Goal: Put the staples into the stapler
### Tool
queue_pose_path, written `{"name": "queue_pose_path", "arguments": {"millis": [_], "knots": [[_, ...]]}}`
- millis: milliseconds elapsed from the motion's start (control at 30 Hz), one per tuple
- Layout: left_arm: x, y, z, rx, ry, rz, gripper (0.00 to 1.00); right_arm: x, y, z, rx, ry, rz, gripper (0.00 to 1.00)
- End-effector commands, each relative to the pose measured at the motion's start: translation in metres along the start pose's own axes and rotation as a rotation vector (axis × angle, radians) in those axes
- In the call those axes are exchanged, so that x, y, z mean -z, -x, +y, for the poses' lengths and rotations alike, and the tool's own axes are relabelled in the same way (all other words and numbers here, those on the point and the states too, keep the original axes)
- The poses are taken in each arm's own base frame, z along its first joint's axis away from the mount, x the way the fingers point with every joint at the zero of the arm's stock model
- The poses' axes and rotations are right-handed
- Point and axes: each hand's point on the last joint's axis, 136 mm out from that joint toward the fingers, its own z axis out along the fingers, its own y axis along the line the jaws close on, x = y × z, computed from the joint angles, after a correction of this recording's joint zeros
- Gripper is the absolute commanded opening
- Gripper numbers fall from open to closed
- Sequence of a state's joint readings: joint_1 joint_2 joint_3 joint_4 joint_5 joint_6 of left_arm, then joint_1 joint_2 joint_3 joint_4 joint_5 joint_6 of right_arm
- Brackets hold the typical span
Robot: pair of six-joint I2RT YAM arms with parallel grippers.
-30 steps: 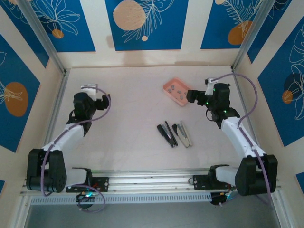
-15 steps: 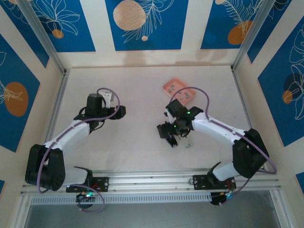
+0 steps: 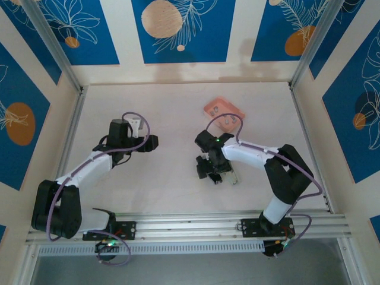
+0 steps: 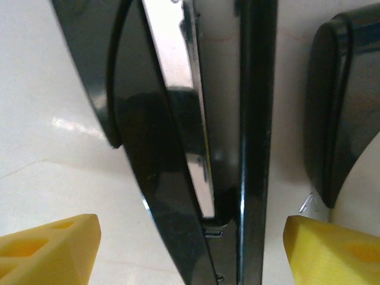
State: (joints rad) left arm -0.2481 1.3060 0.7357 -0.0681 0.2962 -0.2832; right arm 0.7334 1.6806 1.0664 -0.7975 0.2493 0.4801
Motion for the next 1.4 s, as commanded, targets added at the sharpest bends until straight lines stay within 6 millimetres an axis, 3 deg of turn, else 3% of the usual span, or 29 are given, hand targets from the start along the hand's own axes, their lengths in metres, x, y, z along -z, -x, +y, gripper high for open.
{"name": "queue_pose_path", "arguments": {"millis": [0, 200, 367, 500, 667, 800, 1000, 1233, 1367], "knots": [[-0.001, -0.002, -0.005, 0.007, -0.030, 0.011, 0.82, -0.003, 0.010, -0.002, -0.014, -0.051, -0.010, 0.80], [-0.001, -0.001, -0.006, 0.025, -0.035, 0.012, 0.81, -0.016, 0.016, 0.000, -0.002, -0.049, -0.029, 0.64], [0.003, 0.003, -0.018, 0.069, -0.086, 0.028, 0.76, -0.009, 0.024, 0.002, 0.024, -0.027, -0.121, 0.50], [0.010, 0.006, -0.039, 0.105, -0.174, 0.044, 0.73, 0.018, 0.041, 0.013, 0.049, 0.058, -0.321, 0.40], [0.028, 0.014, -0.082, 0.076, -0.319, 0.026, 0.72, 0.081, 0.063, 0.047, 0.145, 0.295, -0.752, 0.35], [0.045, 0.021, -0.123, 0.022, -0.459, -0.013, 0.71, 0.123, 0.066, 0.058, 0.201, 0.385, -1.051, 0.30], [0.057, 0.026, -0.160, -0.015, -0.573, -0.062, 0.72, 0.140, 0.065, 0.076, 0.290, 0.380, -1.103, 0.30], [0.052, 0.015, -0.184, -0.074, -0.630, -0.037, 0.70, 0.149, 0.065, 0.092, 0.281, 0.460, -1.129, 0.30], [0.046, 0.009, -0.185, -0.104, -0.613, -0.028, 0.69, 0.155, 0.063, 0.101, 0.291, 0.507, -1.141, 0.30]]}}
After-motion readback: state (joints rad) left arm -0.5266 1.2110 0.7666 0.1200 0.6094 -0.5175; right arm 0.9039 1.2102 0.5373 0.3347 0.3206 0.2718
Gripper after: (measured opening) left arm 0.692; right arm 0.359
